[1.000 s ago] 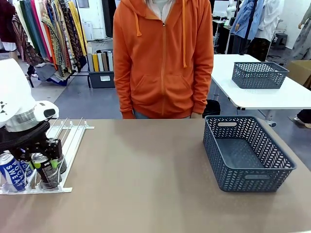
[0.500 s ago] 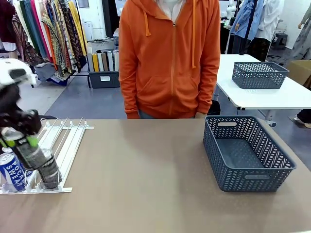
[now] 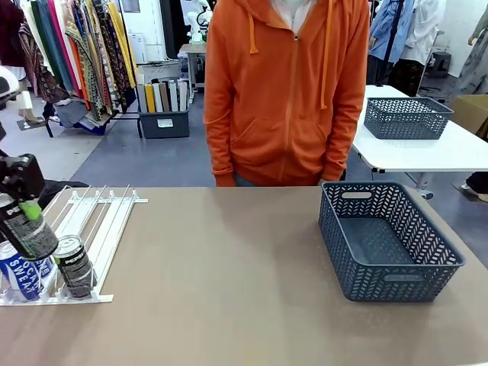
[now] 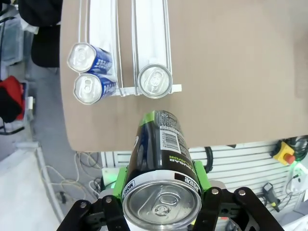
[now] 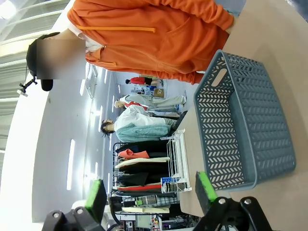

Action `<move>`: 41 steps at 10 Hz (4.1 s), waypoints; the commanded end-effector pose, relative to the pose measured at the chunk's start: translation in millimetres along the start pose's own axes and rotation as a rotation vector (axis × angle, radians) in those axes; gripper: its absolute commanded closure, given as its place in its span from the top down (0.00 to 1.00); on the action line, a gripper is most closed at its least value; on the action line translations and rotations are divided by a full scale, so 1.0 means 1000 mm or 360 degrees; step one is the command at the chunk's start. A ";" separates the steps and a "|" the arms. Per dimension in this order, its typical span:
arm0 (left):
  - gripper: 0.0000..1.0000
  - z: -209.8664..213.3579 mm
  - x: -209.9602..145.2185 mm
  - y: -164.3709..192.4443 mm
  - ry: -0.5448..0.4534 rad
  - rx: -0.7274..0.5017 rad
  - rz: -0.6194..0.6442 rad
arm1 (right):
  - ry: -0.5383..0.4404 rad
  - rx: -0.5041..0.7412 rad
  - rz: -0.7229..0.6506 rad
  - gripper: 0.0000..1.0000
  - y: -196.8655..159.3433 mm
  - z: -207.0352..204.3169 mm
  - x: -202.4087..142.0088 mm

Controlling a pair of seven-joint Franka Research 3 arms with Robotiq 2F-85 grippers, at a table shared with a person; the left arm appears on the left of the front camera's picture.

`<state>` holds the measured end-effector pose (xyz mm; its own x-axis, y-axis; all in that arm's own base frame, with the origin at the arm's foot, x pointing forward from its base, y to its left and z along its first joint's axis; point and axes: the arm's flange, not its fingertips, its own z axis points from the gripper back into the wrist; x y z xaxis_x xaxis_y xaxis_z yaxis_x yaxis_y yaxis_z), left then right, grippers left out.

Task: Retrieve and store the cans from the dispenser.
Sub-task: Pick up one can from the Automatic Can Dispenser and place it in the middle of the table.

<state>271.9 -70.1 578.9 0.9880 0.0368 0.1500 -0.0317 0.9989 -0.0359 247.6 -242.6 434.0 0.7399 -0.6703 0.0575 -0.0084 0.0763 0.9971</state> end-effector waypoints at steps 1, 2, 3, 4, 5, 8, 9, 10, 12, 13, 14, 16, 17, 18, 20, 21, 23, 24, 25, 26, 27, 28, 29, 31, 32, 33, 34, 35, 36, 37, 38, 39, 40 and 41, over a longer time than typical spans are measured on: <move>0.00 -0.001 0.005 -0.001 -0.0020 0.0001 -0.0006 | -0.0002 0.0016 0.0015 1.00 0.003 0.001 0.002; 0.00 -0.001 0.005 -0.001 -0.0020 0.0001 -0.0006 | -0.0002 0.0016 0.0015 1.00 0.003 0.001 0.002; 0.00 -0.001 0.005 -0.001 -0.0020 0.0001 -0.0006 | -0.0002 0.0016 0.0015 1.00 0.003 0.001 0.002; 0.00 -0.008 0.005 -0.001 0.0024 0.0003 0.0000 | -0.0002 0.0016 0.0015 1.00 0.003 0.001 0.002; 0.00 -0.010 0.012 -0.023 -0.0039 0.0081 -0.0145 | -0.0002 0.0016 0.0015 1.00 0.003 0.001 0.002; 0.00 -0.017 0.074 -0.147 -0.0102 0.0132 -0.0529 | -0.0002 0.0016 0.0015 1.00 0.003 0.001 0.002; 0.00 -0.034 0.093 -0.194 -0.0068 0.0182 -0.0617 | -0.0002 0.0016 0.0015 1.00 0.003 0.001 0.002; 0.00 -0.063 0.108 -0.245 -0.0024 0.0160 -0.0718 | -0.0002 0.0016 0.0015 1.00 0.003 0.001 0.002; 0.00 -0.122 0.115 -0.314 0.0079 0.0108 -0.0901 | -0.0002 0.0016 0.0015 1.00 0.003 0.001 0.002; 0.00 -0.146 0.116 -0.337 0.0049 0.0078 -0.0939 | -0.0002 0.0016 0.0015 1.00 0.003 0.001 0.002; 0.00 -0.163 0.117 -0.349 0.0041 0.0059 -0.1008 | -0.0002 0.0016 0.0015 1.00 0.003 0.001 0.002; 0.00 -0.180 0.123 -0.350 0.0118 0.0051 -0.0995 | -0.0002 0.0016 0.0015 1.00 0.003 0.001 0.002; 0.00 -0.185 0.127 -0.348 0.0156 0.0042 -0.0965 | -0.0002 0.0016 0.0015 1.00 0.003 0.001 0.002; 0.00 -0.195 0.127 -0.347 0.0189 -0.0009 -0.0945 | -0.0002 0.0016 0.0015 1.00 0.003 0.001 0.002; 0.00 -0.204 0.131 -0.343 0.0123 0.0028 -0.0899 | -0.0002 0.0016 0.0015 1.00 0.003 0.001 0.002; 0.00 -0.208 0.131 -0.342 0.0122 0.0027 -0.0887 | -0.0002 0.0016 0.0015 1.00 0.003 0.001 0.002; 0.00 -0.211 0.133 -0.340 0.0132 0.0029 -0.0890 | -0.0002 0.0016 0.0015 1.00 0.003 0.001 0.002; 0.00 -0.212 0.132 -0.340 0.0132 0.0030 -0.0897 | -0.0002 0.0016 0.0015 1.00 0.003 0.001 0.002; 0.00 -0.212 0.132 -0.340 0.0143 0.0025 -0.0907 | -0.0002 0.0016 0.0015 1.00 0.003 0.001 0.002; 0.50 -0.212 0.133 -0.340 0.0163 0.0013 -0.0921 | -0.0002 0.0016 0.0015 1.00 0.003 0.001 0.002; 1.00 -0.212 0.133 -0.340 0.0161 0.0016 -0.0927 | -0.0002 0.0016 0.0015 1.00 0.003 0.001 0.002; 1.00 -0.211 0.133 -0.339 0.0156 0.0015 -0.0923 | -0.0002 0.0016 0.0015 1.00 0.003 0.001 0.002; 1.00 -0.207 0.131 -0.337 0.0154 -0.0010 -0.0922 | -0.0002 0.0016 0.0015 1.00 0.003 0.001 0.002; 1.00 -0.156 0.112 -0.321 0.0035 -0.0064 -0.0892 | -0.0002 0.0016 0.0015 1.00 0.003 0.001 0.002; 1.00 -0.109 0.103 -0.295 -0.0025 -0.0126 -0.0901 | -0.0002 0.0016 0.0015 1.00 0.003 0.001 0.002; 1.00 -0.064 0.095 -0.257 -0.0062 -0.0152 -0.0904 | -0.0002 0.0016 0.0015 1.00 0.003 0.001 0.002; 1.00 -0.028 0.089 -0.211 -0.0115 -0.0293 -0.0863 | -0.0002 0.0016 0.0015 1.00 0.003 0.001 0.002; 1.00 -0.001 0.087 -0.153 -0.0145 -0.0447 -0.0797 | -0.0002 0.0016 0.0015 1.00 0.003 0.001 0.002; 1.00 0.016 0.088 -0.098 -0.0150 -0.0577 -0.0714 | -0.0002 0.0016 0.0015 1.00 0.003 0.001 0.002; 1.00 0.024 0.089 -0.057 -0.0130 -0.0758 -0.0739 | -0.0002 0.0016 0.0015 1.00 0.003 0.001 0.002; 1.00 0.028 0.093 0.024 -0.0094 -0.1061 -0.0676 | -0.0002 0.0016 0.0015 1.00 0.003 0.001 0.002; 1.00 0.021 0.093 0.077 -0.0116 -0.1349 -0.0646 | -0.0002 0.0016 0.0015 1.00 0.003 0.001 0.002; 1.00 0.000 0.089 0.130 -0.0147 -0.1577 -0.0522 | -0.0002 0.0016 0.0015 1.00 0.003 0.001 0.002; 1.00 -0.034 0.075 0.179 -0.0225 -0.1762 -0.0242 | -0.0002 0.0016 0.0015 1.00 0.003 0.001 0.002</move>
<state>333.7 93.8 578.6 0.9014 -0.1323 0.4123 0.4206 0.4935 -0.7613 247.0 -243.1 433.8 0.7388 -0.6716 0.0563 -0.0067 0.0761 0.9971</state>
